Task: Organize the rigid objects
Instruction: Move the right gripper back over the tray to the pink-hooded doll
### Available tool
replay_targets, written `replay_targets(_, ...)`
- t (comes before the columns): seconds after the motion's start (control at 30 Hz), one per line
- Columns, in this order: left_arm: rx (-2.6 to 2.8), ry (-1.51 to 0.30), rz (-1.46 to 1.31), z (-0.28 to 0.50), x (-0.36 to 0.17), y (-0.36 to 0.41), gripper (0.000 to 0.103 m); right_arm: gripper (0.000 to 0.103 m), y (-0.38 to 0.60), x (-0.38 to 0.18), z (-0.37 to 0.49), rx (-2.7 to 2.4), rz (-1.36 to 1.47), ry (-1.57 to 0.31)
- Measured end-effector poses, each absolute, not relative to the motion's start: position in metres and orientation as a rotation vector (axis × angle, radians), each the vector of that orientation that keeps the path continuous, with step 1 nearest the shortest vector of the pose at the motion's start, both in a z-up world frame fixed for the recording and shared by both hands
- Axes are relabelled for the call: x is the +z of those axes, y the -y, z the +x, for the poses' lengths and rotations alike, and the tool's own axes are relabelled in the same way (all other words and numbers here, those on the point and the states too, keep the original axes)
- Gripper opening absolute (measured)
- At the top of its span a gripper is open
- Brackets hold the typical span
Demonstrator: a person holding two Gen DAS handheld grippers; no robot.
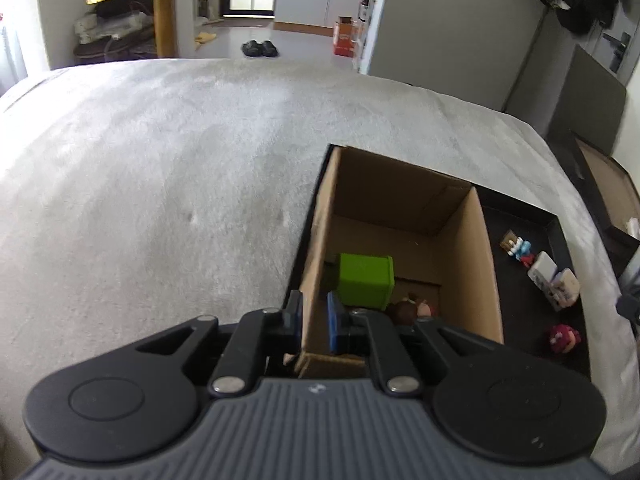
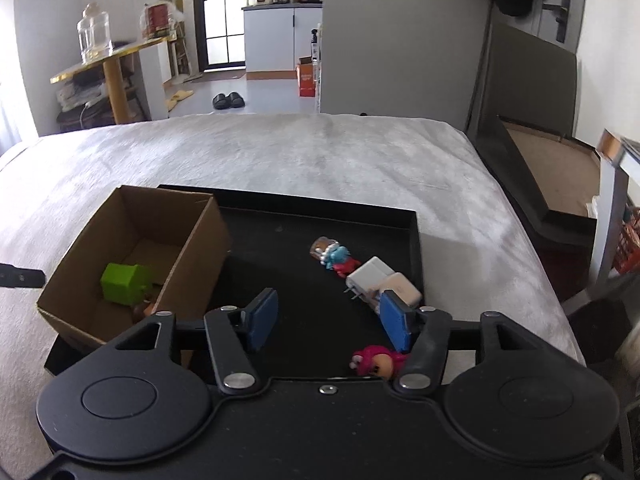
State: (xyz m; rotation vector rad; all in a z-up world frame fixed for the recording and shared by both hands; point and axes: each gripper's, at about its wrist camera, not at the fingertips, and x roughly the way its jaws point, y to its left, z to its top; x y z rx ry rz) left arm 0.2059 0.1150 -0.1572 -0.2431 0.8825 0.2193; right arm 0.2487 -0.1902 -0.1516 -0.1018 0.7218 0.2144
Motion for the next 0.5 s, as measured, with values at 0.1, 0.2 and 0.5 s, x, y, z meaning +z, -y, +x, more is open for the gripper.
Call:
replay_targets(0.1,0.254,-0.899,-0.263,0.209,-0.153,-0.116,0.013,0.060,0.202,-0.159,0.251,0.210,-0.081,-0.728)
replay_targets(0.2,0.285,-0.890,-0.229,0.208,-0.145,-0.112,0.019,0.060,0.212,-0.166,0.253,0.212,-0.057,-0.735)
replay_targets(0.5,0.325,-0.892,-0.141,0.220,-0.133,-0.083,0.057,0.064,0.238,-0.188,0.258,0.216,0.017,-0.756)
